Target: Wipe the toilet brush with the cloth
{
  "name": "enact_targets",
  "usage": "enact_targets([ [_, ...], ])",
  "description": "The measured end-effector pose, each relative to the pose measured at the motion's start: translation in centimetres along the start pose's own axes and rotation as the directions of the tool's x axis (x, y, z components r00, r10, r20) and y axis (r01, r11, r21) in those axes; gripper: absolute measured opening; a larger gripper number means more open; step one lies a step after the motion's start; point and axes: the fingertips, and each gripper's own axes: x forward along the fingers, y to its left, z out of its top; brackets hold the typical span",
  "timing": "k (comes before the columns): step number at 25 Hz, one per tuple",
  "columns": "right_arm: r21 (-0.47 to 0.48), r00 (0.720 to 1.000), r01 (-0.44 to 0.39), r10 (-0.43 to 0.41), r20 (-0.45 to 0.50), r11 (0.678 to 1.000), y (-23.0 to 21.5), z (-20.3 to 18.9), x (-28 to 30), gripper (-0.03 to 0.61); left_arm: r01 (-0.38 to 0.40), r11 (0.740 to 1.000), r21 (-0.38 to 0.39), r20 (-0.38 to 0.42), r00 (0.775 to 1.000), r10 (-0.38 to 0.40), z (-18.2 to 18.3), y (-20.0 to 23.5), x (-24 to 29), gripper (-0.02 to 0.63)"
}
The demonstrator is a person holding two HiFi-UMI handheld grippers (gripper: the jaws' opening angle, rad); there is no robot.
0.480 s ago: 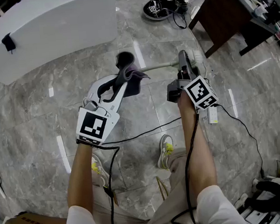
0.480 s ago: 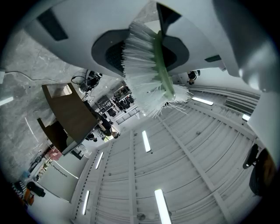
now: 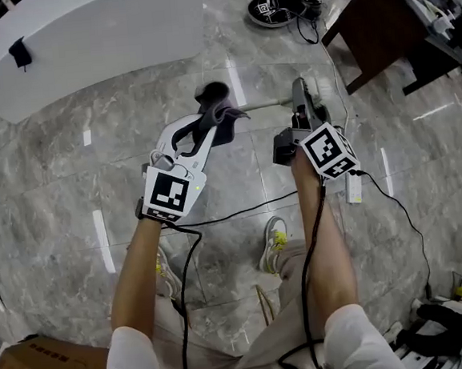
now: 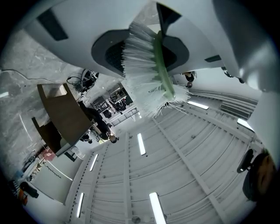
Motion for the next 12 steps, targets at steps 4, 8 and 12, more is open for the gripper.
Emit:
enact_targets([
  [4,-0.042,0.999,-0.038,0.036,-0.033,0.998,2.5,-2.3,0.5,0.14,0.05,0.998,-0.032,-0.029,0.998,-0.051,-0.4,-1.0,1.0,0.052],
  [8,-0.068,0.997,-0.063,0.059,-0.059,0.996,3.9,-3.5,0.7,0.141,0.051,0.998,-0.031,-0.075,0.996,-0.053,-0.8,-1.1,1.9,0.057],
  [12,-0.075,0.994,-0.089,0.084,-0.076,0.993,4.6,-4.2,0.7,0.14,0.075,0.997,-0.031,-0.092,0.993,-0.078,-1.1,-1.8,2.7,0.074],
])
